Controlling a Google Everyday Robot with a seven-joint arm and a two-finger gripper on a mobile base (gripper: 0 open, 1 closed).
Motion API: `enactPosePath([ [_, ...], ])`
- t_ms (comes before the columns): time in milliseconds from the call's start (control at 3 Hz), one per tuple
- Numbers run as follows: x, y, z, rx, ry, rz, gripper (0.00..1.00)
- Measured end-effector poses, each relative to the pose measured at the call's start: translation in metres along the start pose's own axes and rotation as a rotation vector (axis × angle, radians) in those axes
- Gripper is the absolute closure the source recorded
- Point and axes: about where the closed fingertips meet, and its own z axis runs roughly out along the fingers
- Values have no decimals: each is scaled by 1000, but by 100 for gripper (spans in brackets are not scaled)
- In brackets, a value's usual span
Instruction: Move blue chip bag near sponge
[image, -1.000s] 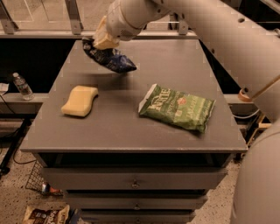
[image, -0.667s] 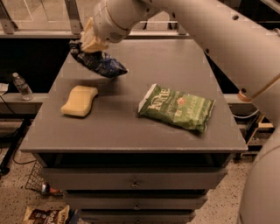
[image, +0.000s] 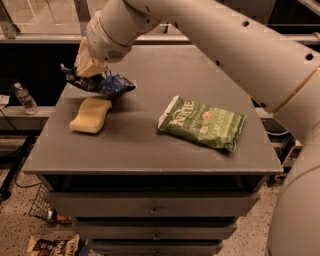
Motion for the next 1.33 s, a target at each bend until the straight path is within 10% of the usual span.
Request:
enactPosePath([
  [667, 6, 23, 43, -135, -27, 46, 100],
  [1333, 5, 25, 46, -142, -29, 43, 59],
])
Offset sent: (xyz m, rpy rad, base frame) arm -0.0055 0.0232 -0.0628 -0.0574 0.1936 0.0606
